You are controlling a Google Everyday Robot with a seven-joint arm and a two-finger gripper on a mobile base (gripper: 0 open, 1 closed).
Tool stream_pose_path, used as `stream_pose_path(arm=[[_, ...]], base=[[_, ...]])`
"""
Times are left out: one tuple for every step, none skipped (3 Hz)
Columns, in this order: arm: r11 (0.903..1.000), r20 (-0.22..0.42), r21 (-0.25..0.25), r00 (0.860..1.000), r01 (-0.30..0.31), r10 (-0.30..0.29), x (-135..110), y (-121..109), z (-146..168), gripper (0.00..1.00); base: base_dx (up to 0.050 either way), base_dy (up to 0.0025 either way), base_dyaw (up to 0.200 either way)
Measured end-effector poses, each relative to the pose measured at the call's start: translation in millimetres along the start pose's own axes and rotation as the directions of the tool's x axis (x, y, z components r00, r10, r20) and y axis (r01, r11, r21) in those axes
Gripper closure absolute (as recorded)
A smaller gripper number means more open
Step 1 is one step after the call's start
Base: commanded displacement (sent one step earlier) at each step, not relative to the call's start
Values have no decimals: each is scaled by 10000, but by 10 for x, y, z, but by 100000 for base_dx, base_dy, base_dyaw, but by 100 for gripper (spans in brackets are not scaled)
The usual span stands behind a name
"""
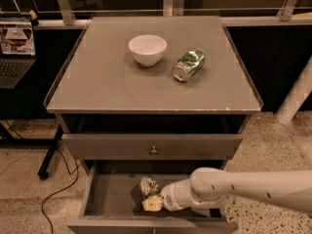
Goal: Place 7up can into middle drawer
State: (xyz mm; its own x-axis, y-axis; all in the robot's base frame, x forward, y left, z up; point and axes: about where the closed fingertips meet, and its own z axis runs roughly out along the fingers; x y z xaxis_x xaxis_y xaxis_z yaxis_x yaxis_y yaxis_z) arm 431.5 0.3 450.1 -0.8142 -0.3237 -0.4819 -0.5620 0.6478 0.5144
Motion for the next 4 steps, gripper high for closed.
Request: stream_pose_path(arm=[[9997,-112,23,9996,-263,263,2,-106,107,100],[9987,-258,68,9983,-515,516,19,-193,208,100],[9963,-385,231,9958,-824,832,30,-275,314,100],[9942,-844,312,9909,-1029,1052,-10,-369,443,81]], base=[[0,0,0],[0,0,0],[0,0,0],[0,0,0]])
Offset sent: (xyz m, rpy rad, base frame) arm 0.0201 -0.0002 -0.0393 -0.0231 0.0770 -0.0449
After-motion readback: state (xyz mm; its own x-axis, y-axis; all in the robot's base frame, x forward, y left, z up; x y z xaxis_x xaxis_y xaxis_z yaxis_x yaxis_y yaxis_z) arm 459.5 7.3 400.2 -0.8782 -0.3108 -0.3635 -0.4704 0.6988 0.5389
